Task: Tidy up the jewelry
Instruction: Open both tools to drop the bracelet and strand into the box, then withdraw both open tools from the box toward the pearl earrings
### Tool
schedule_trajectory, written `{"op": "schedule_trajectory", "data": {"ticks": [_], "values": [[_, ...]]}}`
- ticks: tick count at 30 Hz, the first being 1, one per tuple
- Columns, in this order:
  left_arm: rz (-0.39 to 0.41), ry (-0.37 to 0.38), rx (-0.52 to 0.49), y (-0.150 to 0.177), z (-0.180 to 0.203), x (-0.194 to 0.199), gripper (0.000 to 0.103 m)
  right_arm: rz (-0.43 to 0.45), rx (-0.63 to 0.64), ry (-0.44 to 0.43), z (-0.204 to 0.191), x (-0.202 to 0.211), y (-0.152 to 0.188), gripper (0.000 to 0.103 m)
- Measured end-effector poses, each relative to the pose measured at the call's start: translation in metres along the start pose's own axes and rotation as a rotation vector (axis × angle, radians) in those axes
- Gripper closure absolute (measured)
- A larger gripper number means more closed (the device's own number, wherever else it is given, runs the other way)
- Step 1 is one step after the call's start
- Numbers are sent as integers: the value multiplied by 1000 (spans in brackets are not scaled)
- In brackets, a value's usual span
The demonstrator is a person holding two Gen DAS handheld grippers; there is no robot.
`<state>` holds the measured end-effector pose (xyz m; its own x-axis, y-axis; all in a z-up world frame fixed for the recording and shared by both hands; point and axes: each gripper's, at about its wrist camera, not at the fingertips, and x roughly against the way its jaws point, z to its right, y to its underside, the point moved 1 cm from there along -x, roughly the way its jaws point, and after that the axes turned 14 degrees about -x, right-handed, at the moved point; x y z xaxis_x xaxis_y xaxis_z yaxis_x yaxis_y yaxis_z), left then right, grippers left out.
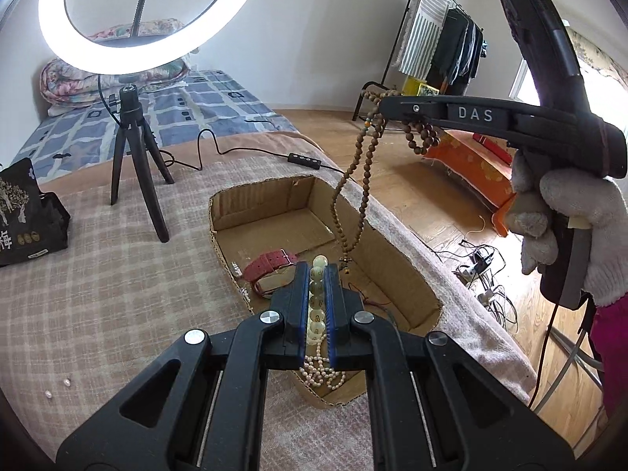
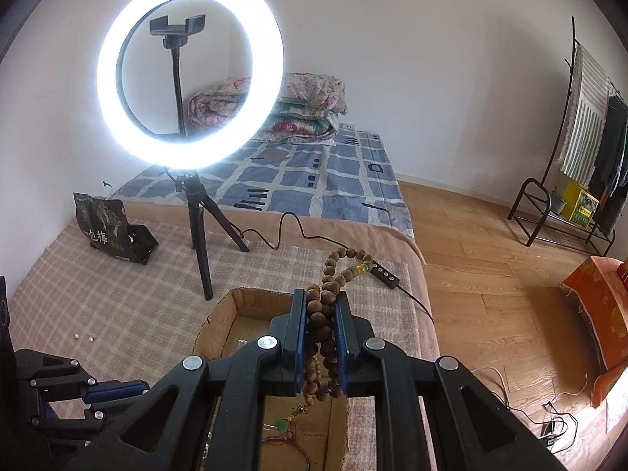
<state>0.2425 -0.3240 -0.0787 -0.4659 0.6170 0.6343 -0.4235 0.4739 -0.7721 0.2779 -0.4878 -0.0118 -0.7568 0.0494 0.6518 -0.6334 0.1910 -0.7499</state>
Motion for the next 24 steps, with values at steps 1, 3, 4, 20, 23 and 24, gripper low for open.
{"op": "schedule_trajectory", "data": {"ticks": [1,3,4,20,23,24], "values": [[-2,-6,-7,0,2,-2,98,-7,-4,-4,1,-4,1,92],[-3,-15,-19,0,4,-5,98,-19,-15,-13,3,-11,1,92],[-2,-18,-25,0,5,-6,98,-24,-21,-19,4,-14,2,92],[-26,-26,-99,1,23,-15,88,-83,-97,-50,15,-36,14,68],[7,-42,-108,2,25,-10,53,-80,-94,-31,14,-36,18,36],[14,-48,-114,2,25,-8,53,-74,-96,-27,13,-36,20,30]]}}
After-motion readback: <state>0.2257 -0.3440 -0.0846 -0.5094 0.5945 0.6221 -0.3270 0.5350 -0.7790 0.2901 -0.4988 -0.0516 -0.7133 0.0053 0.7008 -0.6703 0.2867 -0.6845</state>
